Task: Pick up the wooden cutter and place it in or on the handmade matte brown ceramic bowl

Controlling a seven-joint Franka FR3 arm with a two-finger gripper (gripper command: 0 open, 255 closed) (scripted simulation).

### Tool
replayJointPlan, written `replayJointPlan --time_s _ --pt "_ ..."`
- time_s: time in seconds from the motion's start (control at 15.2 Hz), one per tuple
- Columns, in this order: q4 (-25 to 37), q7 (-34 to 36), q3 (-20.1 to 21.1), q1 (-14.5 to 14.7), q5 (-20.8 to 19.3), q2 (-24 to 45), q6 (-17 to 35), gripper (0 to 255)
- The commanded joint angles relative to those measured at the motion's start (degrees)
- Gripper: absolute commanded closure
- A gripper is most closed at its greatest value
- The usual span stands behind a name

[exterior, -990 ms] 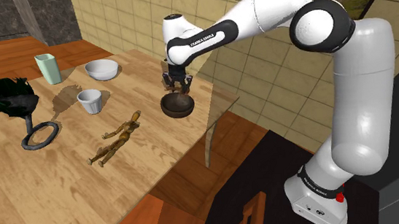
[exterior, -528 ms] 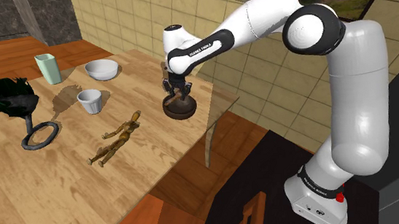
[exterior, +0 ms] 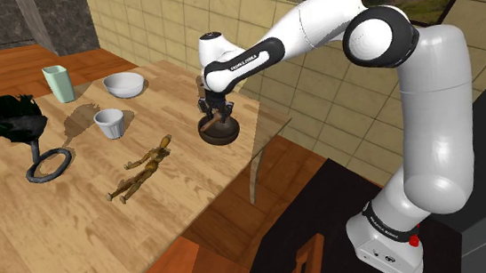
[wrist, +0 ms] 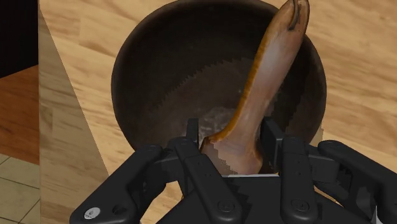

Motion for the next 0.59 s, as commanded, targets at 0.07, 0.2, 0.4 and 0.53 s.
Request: replayJointPlan --time_s 0.07,0.2,0.4,0.53 --pt "0.00 0.00 0.00 0.00 0.00 0.00 0.00 0" --pt "0.00 0.00 0.00 0.00 0.00 0.00 0.00 0" --pt "0.38 -0.17 0.19 0.04 0.27 -1.03 -1.40 0" --pt "1.39 -0.50 0.56 0.15 0.81 -2.93 -4.30 0"
